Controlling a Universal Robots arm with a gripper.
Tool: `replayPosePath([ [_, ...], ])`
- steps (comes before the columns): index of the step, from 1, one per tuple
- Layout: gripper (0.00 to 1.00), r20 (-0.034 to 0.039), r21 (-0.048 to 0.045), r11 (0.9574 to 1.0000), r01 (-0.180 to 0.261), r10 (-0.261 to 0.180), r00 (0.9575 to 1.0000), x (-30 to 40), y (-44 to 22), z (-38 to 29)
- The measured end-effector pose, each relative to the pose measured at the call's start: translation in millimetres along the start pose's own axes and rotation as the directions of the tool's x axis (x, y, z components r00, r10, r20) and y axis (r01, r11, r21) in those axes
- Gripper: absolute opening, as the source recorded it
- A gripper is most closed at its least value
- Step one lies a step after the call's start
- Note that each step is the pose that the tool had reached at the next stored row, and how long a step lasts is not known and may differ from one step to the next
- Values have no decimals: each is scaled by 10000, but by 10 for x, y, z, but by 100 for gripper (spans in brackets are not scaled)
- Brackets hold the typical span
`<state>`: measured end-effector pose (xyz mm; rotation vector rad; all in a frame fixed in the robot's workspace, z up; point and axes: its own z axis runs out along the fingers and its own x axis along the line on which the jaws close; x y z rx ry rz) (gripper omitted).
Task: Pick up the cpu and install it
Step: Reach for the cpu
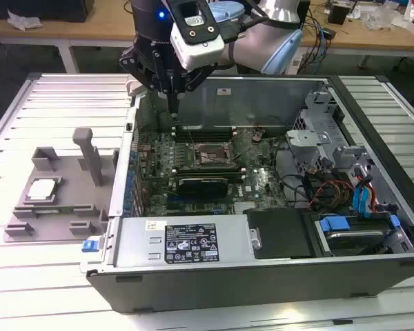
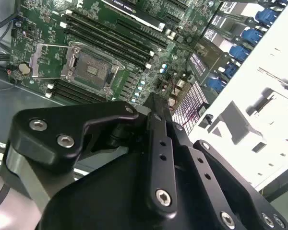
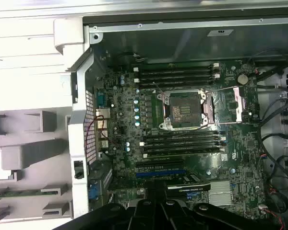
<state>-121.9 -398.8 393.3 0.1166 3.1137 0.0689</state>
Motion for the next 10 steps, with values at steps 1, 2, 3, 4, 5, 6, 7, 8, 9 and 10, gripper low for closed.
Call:
replayPosePath([
  [1,11,0,1,10000,0,0,10000,0,0,0],
  [2,11,0,0,10000,0,0,10000,0,0,0],
  [3,11,0,0,10000,0,0,10000,0,0,0],
  [4,11,0,1,10000,0,0,10000,0,0,0],
  [5,11,0,1,10000,0,0,10000,0,0,0],
  [6,11,0,0,10000,0,0,10000,0,0,0],
  [7,11,0,0,10000,0,0,10000,0,0,0],
  [8,11,0,0,10000,0,0,10000,0,0,0],
  [9,11,0,1,10000,0,0,10000,0,0,0],
  [10,11,0,0,10000,-1,1,10000,10,-1,0],
])
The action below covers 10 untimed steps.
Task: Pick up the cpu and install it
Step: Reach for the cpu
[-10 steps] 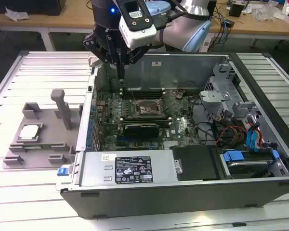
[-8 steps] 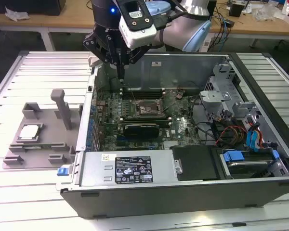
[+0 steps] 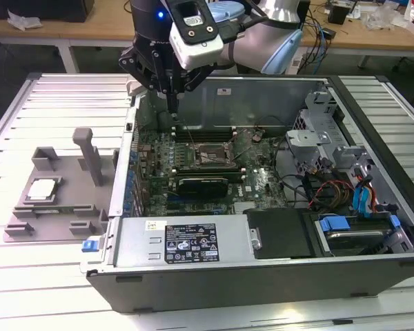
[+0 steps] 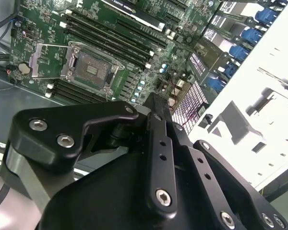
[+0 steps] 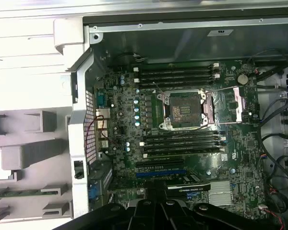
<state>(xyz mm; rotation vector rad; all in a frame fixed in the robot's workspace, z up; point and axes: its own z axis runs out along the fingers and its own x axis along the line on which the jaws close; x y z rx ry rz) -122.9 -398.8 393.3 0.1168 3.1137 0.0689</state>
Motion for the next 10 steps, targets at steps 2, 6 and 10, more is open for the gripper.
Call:
replayPosePath([
  [2,11,-1,1,10000,0,0,10000,51,-4,-2],
  [6,11,2,0,10000,1,-1,10000,118,-9,-3],
  [10,11,4,0,10000,2,-2,10000,178,-13,-5],
])
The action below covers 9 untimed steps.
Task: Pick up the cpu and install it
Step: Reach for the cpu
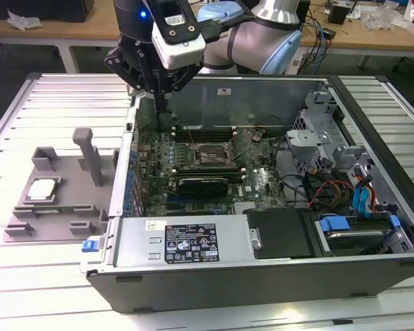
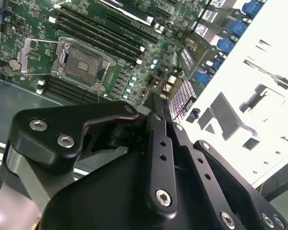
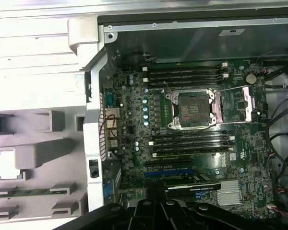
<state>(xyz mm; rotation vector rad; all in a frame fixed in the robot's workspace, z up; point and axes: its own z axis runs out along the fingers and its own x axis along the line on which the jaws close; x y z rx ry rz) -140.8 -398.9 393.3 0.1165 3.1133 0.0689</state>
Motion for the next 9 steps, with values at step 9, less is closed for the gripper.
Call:
replayPosePath([
  [9,11,4,0,10000,0,0,10000,120,-9,-3],
])
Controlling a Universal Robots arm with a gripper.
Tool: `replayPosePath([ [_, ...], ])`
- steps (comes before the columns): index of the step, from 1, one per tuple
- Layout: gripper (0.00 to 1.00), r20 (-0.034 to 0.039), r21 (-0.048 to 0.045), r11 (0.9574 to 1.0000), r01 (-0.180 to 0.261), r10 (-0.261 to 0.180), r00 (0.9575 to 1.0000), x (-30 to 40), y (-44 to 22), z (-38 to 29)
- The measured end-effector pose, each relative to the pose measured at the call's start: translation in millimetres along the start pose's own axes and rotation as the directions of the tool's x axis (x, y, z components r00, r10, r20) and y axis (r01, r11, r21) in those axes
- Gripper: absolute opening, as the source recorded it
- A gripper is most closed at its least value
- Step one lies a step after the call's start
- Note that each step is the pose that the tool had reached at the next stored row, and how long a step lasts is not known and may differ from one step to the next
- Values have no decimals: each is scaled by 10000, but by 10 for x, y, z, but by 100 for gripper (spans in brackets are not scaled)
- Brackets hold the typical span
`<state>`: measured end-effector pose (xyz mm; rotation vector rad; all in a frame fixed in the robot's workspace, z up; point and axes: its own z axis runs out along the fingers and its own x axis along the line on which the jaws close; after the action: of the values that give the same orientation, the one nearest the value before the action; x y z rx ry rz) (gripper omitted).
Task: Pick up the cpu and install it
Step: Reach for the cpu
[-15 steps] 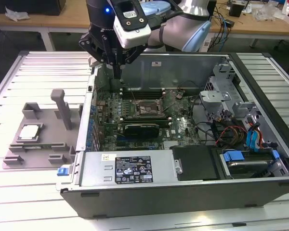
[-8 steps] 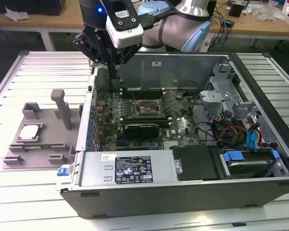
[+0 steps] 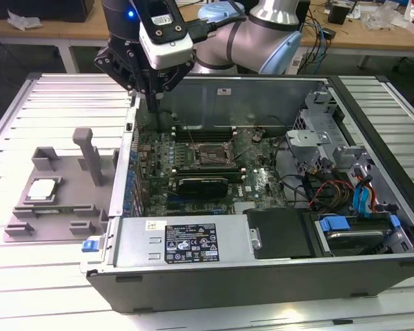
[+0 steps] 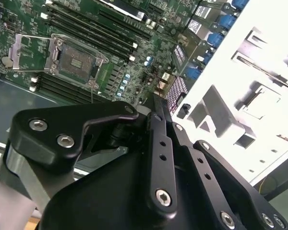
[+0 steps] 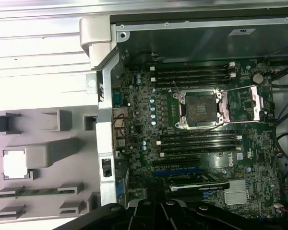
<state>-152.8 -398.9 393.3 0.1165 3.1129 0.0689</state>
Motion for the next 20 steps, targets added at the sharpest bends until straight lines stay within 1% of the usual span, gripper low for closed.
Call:
replayPosePath([
  [6,11,0,0,10000,0,0,10000,60,-4,-2],
  [10,11,1,0,10000,0,0,10000,130,-10,-4],
  [12,11,1,0,10000,0,0,10000,144,-10,-4],
  [20,11,5,-1,10000,-1,1,10000,244,-18,-7],
])
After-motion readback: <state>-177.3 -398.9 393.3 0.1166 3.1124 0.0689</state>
